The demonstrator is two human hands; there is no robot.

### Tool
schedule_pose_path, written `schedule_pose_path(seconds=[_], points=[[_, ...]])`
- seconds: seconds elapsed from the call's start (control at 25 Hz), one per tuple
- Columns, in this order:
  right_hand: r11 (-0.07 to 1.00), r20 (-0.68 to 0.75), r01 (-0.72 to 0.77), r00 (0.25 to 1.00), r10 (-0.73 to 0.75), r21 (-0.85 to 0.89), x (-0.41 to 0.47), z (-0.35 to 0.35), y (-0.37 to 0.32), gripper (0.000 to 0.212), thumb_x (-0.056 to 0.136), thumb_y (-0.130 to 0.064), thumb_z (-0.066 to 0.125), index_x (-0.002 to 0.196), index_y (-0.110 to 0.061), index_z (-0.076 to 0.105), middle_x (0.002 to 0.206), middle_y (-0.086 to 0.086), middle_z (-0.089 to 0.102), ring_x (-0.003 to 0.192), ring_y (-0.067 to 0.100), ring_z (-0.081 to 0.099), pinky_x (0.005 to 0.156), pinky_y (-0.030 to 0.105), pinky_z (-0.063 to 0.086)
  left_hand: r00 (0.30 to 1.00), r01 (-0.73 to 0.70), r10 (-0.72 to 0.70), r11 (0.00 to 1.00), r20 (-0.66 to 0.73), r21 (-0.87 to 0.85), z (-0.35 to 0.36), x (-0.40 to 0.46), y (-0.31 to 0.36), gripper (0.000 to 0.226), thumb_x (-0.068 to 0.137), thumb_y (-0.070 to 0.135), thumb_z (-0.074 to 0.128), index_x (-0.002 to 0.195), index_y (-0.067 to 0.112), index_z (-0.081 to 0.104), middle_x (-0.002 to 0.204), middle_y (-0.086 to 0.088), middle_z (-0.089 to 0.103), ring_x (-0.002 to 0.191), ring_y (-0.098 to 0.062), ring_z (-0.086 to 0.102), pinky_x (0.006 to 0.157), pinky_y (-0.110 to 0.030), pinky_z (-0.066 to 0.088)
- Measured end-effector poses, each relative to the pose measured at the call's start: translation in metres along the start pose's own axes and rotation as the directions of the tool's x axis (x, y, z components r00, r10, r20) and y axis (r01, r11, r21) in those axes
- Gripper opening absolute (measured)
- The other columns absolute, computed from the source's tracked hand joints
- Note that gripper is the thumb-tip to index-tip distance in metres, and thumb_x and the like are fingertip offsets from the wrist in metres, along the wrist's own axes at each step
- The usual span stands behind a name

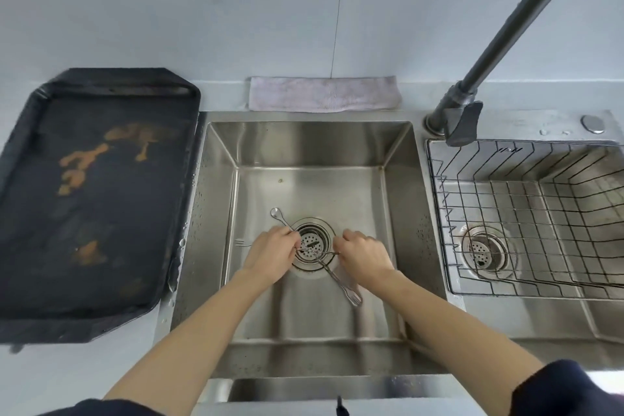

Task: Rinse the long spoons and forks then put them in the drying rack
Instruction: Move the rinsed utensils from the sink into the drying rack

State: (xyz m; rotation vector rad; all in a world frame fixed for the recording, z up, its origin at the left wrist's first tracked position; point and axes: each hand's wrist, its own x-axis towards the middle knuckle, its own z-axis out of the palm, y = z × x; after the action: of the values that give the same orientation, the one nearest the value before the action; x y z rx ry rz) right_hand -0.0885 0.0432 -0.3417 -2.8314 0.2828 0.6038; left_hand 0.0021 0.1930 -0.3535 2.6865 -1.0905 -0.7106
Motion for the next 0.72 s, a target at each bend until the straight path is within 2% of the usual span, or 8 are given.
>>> schedule_pose_path(seconds=[0.28, 0.48, 0.64, 0.72], points=[[1.000, -0.195, 0.012, 0.981, -0.017, -0.024, -0.021, -0.040, 0.004, 0.023, 0.092, -0.005, 0.041, 0.110, -0.006, 0.056, 0.113, 0.013, 0.057, 0.108, 0.032, 0.055, 0.079, 0.041, 0.049, 0.987, -0.022, 0.026, 0.999, -0.162, 0.024, -0.044, -0.020, 0.023, 0.024, 0.091, 0.013, 0.045, 0.108, 0.013, 0.063, 0.112, -0.006, 0.063, 0.111, -0.023, 0.054, 0.089, -0.034, 0.046], [0.999, -0.328, 0.010, 0.944, -0.020, -0.034, -0.044, -0.058, 0.018, 0.019, 0.090, -0.003, 0.047, 0.105, -0.005, 0.057, 0.107, 0.012, 0.058, 0.103, 0.032, 0.056, 0.074, 0.039, 0.050, 0.971, -0.065, 0.080, 0.995, -0.223, 0.074, -0.067, -0.031, 0.048, 0.024, 0.093, 0.016, 0.044, 0.109, 0.015, 0.062, 0.113, -0.004, 0.061, 0.107, -0.022, 0.055, 0.084, -0.034, 0.047], [0.999, -0.422, -0.001, 0.906, -0.014, -0.035, -0.067, -0.069, 0.035, 0.016, 0.088, -0.002, 0.050, 0.101, -0.004, 0.059, 0.105, 0.014, 0.060, 0.102, 0.033, 0.056, 0.067, 0.037, 0.044, 0.956, -0.098, 0.125, 0.989, -0.265, 0.115, -0.080, -0.036, 0.075, 0.023, 0.093, 0.019, 0.044, 0.108, 0.017, 0.063, 0.112, -0.001, 0.062, 0.106, -0.021, 0.057, 0.081, -0.031, 0.047], [0.999, -0.443, -0.020, 0.897, 0.003, -0.035, -0.079, -0.074, 0.048, 0.016, 0.089, -0.002, 0.048, 0.101, -0.005, 0.059, 0.106, 0.012, 0.060, 0.103, 0.031, 0.055, 0.069, 0.038, 0.045, 0.945, -0.109, 0.146, 0.984, -0.292, 0.138, -0.085, -0.035, 0.090, 0.021, 0.093, 0.022, 0.047, 0.104, 0.018, 0.064, 0.109, -0.001, 0.064, 0.103, -0.020, 0.059, 0.079, -0.030, 0.048]])
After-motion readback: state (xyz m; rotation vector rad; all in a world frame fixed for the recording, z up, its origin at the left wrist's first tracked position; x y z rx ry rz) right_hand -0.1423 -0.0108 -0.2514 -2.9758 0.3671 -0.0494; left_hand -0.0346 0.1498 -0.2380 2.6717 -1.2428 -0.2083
